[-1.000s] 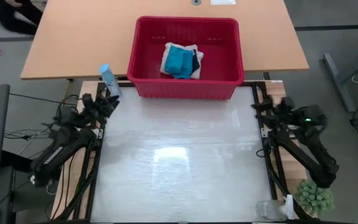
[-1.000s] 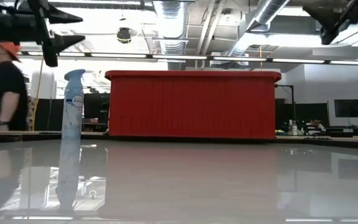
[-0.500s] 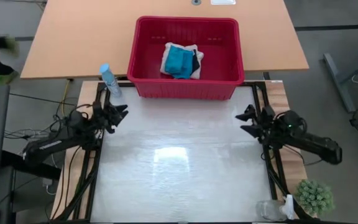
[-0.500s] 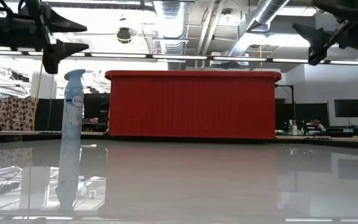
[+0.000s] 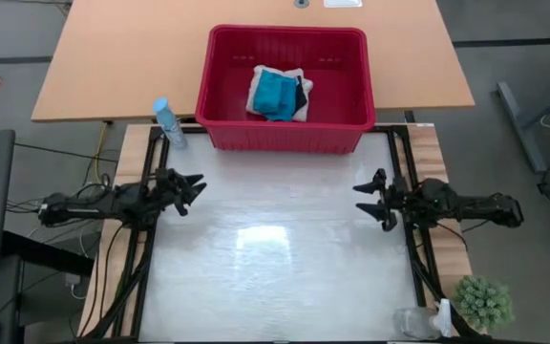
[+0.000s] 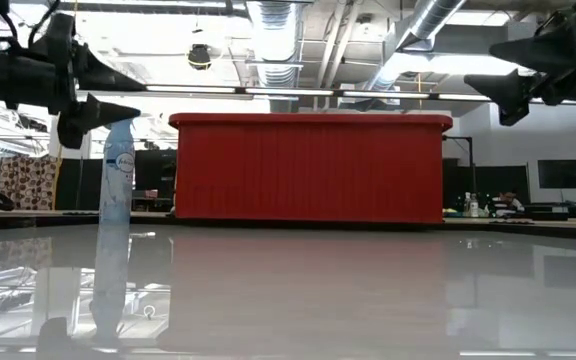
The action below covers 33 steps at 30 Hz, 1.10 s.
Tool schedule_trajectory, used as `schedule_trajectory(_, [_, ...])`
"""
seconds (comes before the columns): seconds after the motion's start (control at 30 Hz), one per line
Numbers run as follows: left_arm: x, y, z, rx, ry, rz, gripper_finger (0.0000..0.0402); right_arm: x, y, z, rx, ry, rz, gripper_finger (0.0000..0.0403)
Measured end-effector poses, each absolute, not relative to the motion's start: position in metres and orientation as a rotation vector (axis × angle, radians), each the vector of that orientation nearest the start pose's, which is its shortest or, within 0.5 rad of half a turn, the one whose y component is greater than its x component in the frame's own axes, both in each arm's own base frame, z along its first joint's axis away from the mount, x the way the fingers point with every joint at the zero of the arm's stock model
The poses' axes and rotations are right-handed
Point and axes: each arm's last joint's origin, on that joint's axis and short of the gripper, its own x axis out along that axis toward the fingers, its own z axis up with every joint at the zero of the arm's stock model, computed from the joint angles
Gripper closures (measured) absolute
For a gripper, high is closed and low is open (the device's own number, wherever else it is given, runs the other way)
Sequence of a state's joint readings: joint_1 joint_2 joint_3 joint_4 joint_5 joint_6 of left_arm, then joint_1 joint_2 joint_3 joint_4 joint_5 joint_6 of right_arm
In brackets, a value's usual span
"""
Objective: Fold Laundry from Bin
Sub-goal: Return to Home Position
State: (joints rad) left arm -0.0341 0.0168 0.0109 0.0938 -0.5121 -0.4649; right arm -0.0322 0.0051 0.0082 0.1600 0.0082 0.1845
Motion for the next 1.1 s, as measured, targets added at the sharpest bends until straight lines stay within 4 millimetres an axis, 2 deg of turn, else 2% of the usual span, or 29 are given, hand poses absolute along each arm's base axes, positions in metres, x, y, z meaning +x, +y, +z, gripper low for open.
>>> schedule_trajectory(0.3, [0.095,0.006,0.175,-0.408,-0.185,0.515,0.0184,0.097,-0.003,0.168,0.175,-0.031,-0.038,0.0117])
schedule_trajectory(0.5, [0.099,-0.004,0.175,-0.509,-0.129,0.164,0.0184,0.097,-0.003,0.169,0.038,-0.042,-0.039,0.0117])
schedule_trajectory(0.6, [0.099,-0.006,0.175,-0.520,-0.108,0.075,0.0184,0.097,-0.004,0.169,0.040,-0.037,-0.051,0.0117])
schedule_trajectory(0.77, [0.099,-0.006,0.174,-0.501,-0.112,0.105,0.0184,0.098,-0.004,0.167,0.081,-0.016,-0.055,0.0117])
schedule_trajectory(0.97, [0.099,-0.005,0.172,-0.659,-0.103,0.118,0.0184,0.098,-0.004,0.166,0.078,-0.010,-0.056,0.0117])
schedule_trajectory(1.1, [0.099,-0.005,0.169,-0.664,-0.074,0.127,0.0184,0.098,-0.004,0.166,0.078,-0.009,-0.056,0.0117])
